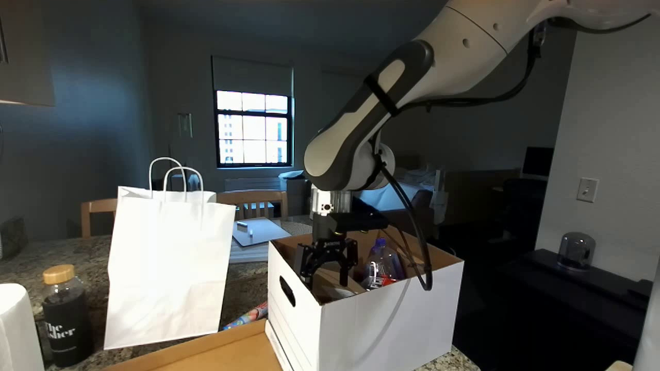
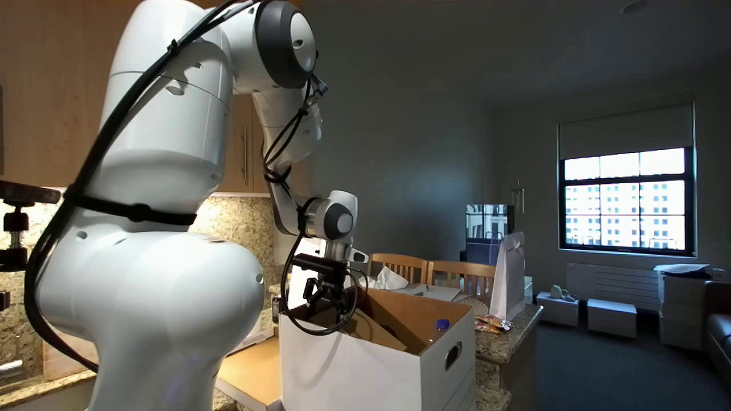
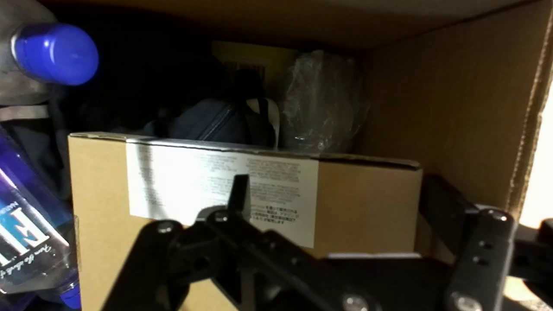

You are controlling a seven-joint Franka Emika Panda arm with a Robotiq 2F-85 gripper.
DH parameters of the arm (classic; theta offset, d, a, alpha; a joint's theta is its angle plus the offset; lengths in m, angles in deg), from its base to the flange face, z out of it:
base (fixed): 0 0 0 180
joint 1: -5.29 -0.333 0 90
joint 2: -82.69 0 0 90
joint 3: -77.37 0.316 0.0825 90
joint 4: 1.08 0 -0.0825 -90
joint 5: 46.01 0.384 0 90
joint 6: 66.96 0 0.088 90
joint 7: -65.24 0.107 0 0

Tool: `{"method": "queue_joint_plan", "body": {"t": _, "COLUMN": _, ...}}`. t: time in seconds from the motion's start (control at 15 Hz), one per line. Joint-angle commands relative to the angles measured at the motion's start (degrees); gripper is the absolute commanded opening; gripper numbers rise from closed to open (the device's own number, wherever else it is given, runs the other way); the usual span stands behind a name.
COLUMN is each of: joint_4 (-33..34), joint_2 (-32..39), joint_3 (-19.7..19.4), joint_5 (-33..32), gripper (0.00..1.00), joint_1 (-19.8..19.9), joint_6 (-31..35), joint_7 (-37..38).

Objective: Remove the box and a water bottle from the big box and put them on the counter

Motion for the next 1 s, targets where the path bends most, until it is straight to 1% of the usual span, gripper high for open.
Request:
{"method": "queue_joint_plan", "body": {"t": 0.0, "joint_4": -0.1, "joint_2": 0.4, "joint_3": -0.4, "joint_5": 2.2, "gripper": 1.0, "joint_1": 1.4, "joint_6": 0.6, "joint_7": -1.7}}
{"method": "queue_joint_plan", "body": {"t": 0.2, "joint_4": -0.1, "joint_2": 0.1, "joint_3": -1.8, "joint_5": 0.6, "gripper": 1.0, "joint_1": 2.2, "joint_6": 0.9, "joint_7": 0.0}}
{"method": "queue_joint_plan", "body": {"t": 0.4, "joint_4": -0.7, "joint_2": -1.2, "joint_3": -4.4, "joint_5": -0.6, "gripper": 1.0, "joint_1": 3.8, "joint_6": 1.0, "joint_7": 1.4}}
{"method": "queue_joint_plan", "body": {"t": 0.73, "joint_4": -1.0, "joint_2": -3.2, "joint_3": -7.6, "joint_5": -2.1, "gripper": 1.0, "joint_1": 5.8, "joint_6": 1.0, "joint_7": 4.1}}
{"method": "queue_joint_plan", "body": {"t": 0.93, "joint_4": -2.4, "joint_2": -6.2, "joint_3": -9.5, "joint_5": -1.6, "gripper": 1.0, "joint_1": 7.6, "joint_6": 1.4, "joint_7": 5.1}}
